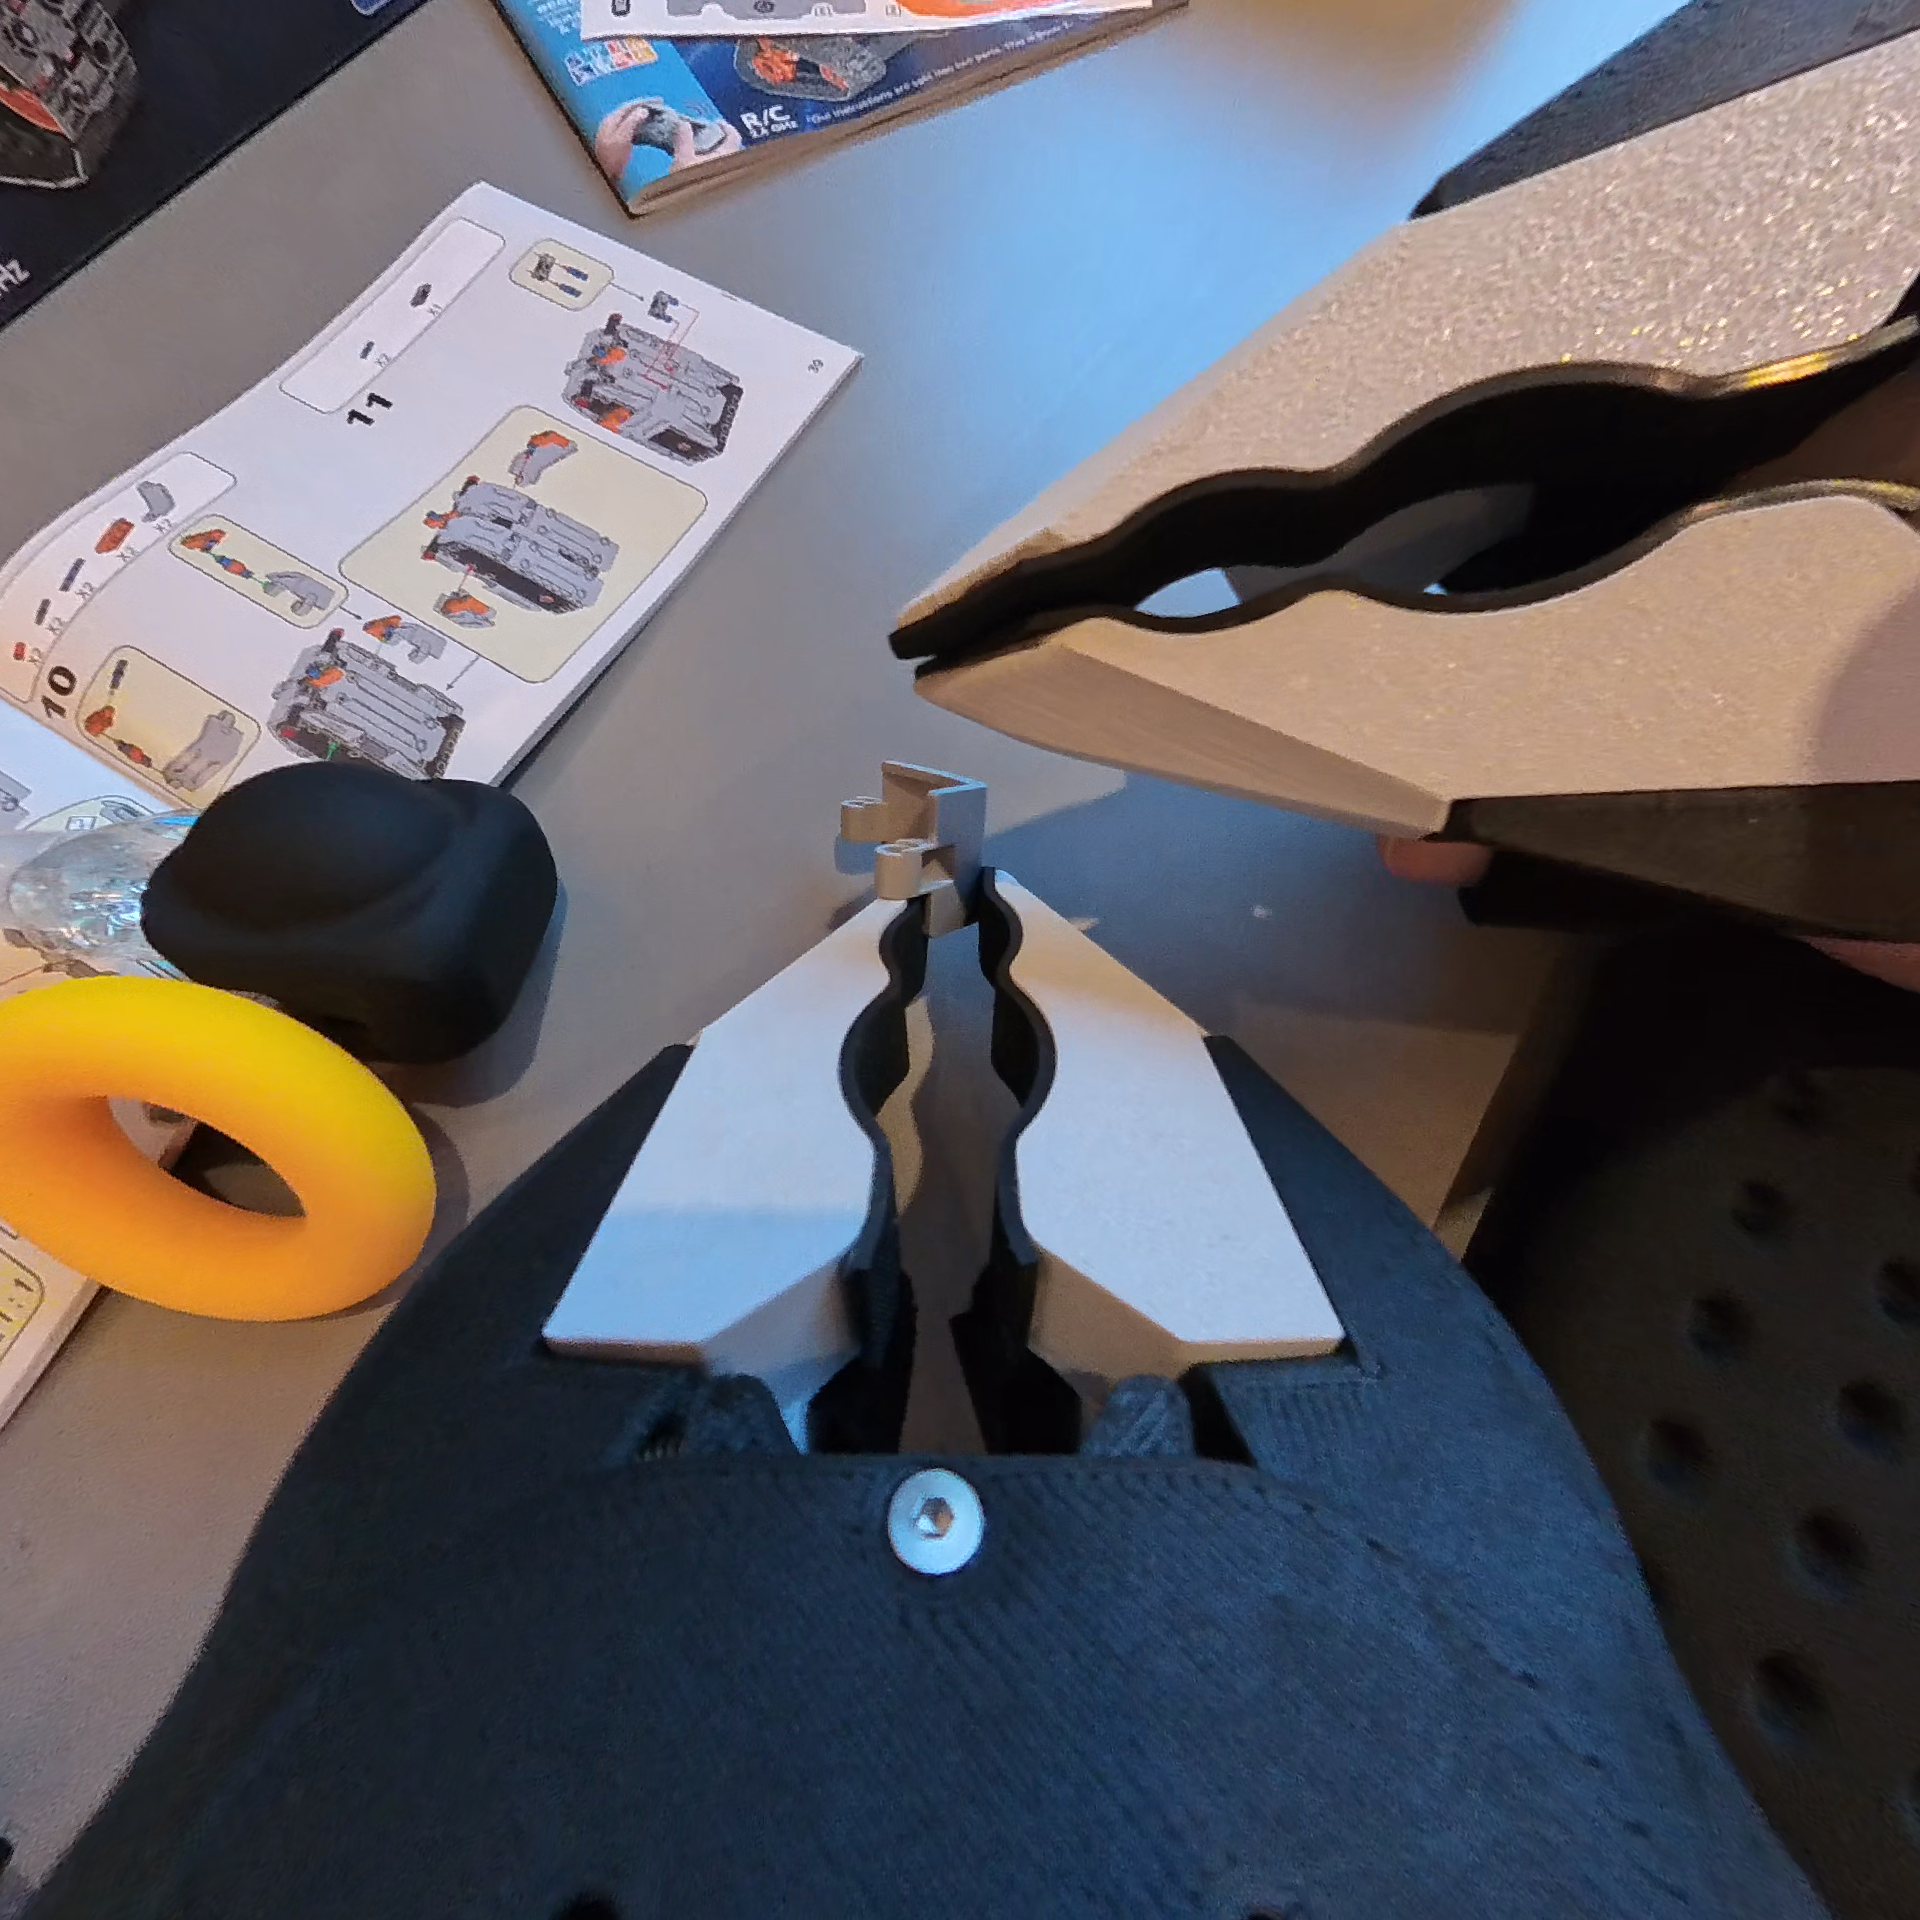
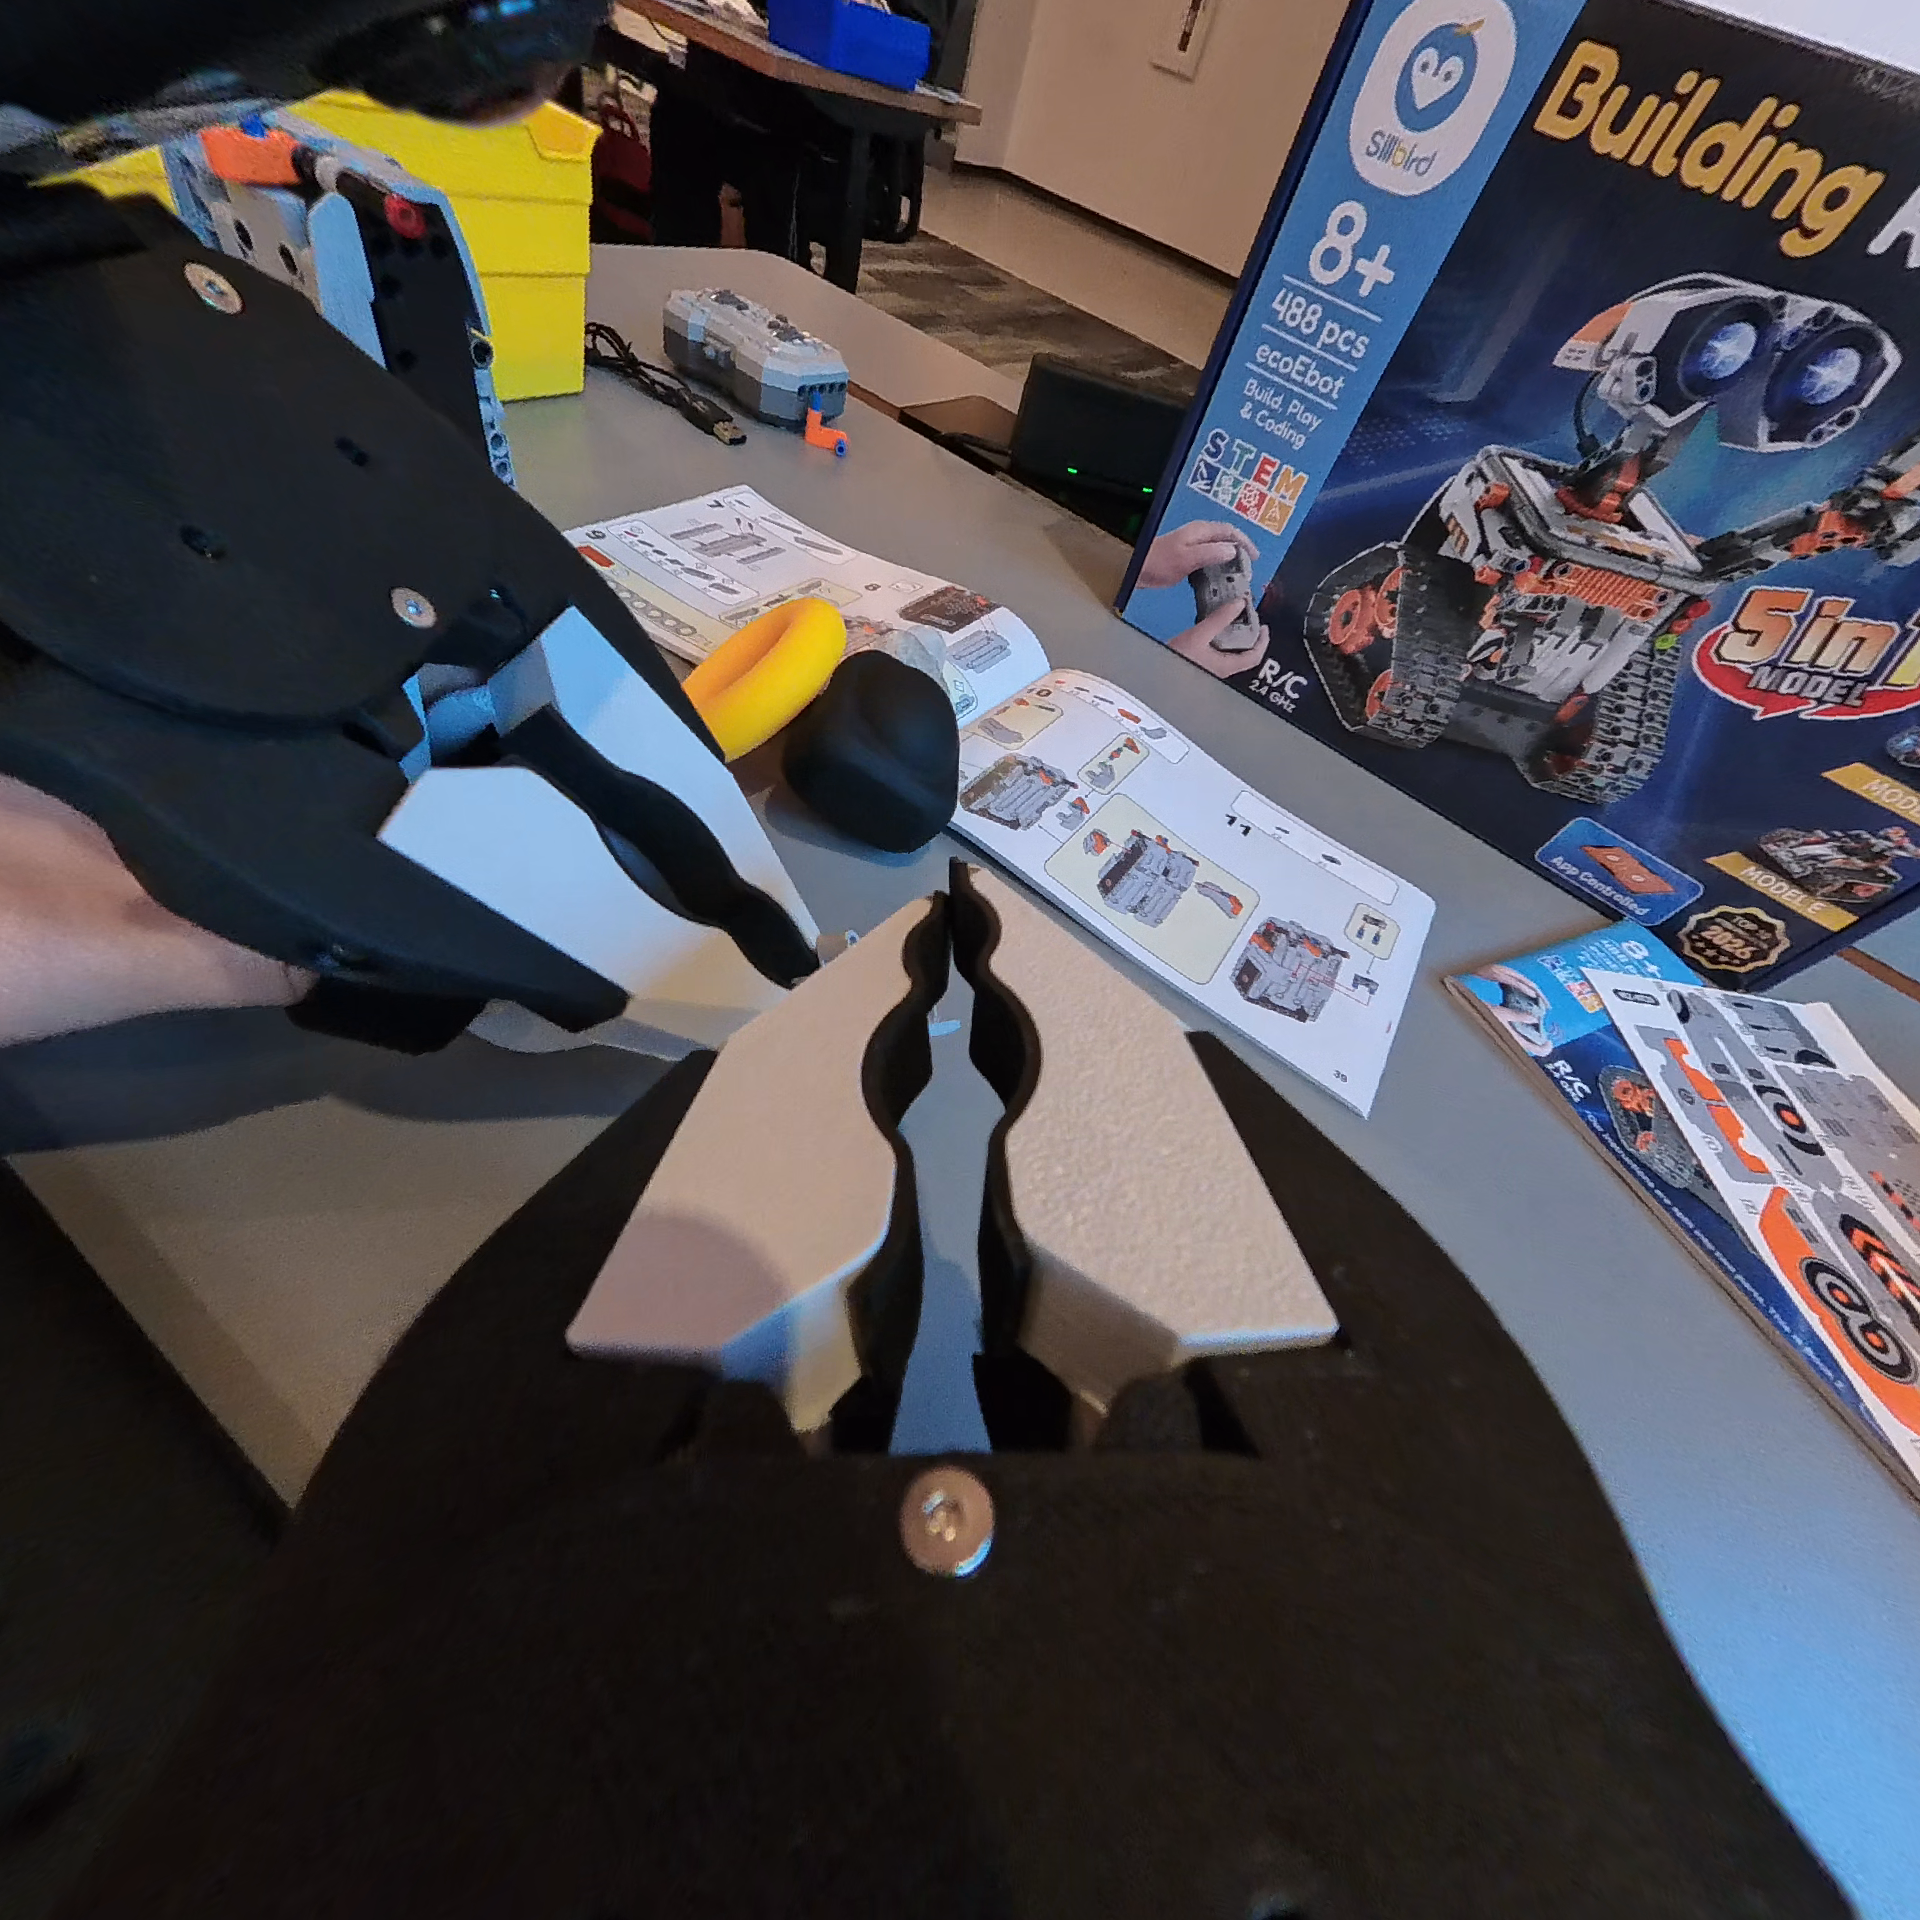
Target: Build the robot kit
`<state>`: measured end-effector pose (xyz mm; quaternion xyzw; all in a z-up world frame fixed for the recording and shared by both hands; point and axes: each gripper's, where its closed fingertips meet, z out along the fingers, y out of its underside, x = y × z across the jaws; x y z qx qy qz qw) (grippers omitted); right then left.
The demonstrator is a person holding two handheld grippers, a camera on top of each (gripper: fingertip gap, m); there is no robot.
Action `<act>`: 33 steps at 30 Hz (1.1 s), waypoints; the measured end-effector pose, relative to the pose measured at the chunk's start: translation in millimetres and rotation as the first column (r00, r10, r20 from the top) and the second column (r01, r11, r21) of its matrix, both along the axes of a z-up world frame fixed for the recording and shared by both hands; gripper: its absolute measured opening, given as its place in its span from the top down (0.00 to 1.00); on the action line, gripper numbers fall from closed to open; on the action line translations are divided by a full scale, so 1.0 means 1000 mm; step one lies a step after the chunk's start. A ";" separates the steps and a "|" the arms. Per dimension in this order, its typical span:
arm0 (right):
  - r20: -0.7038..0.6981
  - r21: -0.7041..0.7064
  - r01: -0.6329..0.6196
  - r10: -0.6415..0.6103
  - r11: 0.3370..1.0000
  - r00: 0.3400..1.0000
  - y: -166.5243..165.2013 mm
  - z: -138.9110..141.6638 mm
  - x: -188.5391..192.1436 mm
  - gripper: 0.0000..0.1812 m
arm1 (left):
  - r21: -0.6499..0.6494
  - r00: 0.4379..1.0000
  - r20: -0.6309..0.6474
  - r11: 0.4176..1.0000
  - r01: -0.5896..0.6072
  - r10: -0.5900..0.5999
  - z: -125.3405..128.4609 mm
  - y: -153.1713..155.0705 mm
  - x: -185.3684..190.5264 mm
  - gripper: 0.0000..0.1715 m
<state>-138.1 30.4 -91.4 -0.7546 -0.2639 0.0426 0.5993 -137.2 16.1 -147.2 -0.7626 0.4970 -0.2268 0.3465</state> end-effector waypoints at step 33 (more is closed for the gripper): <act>0.291 -0.509 -0.652 0.825 0.562 0.485 0.312 -0.061 -0.225 0.82 | 0.131 0.747 0.616 0.902 -0.412 0.251 0.122 0.041 -0.100 0.96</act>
